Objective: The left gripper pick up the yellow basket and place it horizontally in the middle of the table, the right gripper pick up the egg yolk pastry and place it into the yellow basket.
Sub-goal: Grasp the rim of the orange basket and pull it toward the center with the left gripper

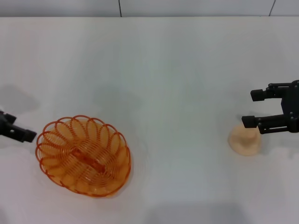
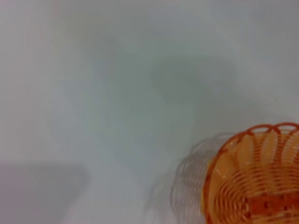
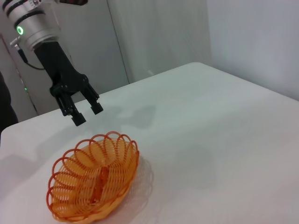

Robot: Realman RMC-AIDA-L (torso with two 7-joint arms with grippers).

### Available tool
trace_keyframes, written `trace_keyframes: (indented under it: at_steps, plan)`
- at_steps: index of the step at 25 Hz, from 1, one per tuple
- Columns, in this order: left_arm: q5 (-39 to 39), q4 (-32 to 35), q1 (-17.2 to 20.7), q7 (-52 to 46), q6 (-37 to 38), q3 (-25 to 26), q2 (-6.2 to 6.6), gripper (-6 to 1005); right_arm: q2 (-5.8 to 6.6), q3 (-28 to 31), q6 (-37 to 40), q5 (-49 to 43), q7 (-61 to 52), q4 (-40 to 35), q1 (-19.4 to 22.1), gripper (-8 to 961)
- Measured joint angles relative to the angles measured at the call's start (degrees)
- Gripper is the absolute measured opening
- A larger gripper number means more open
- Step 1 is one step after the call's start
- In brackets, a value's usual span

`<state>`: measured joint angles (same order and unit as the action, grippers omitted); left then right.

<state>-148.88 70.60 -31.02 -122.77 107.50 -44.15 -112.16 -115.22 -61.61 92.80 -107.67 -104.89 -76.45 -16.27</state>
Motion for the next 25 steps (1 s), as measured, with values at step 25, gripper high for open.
trace_keyframes:
  at_steps: [25]
  plan:
    - [-7.63, -9.9, -7.89, -10.83, -5.93, -4.84, -2.22, 876, 0.0, -0.09, 0.43, 0.64, -0.66, -0.01, -0.12, 778]
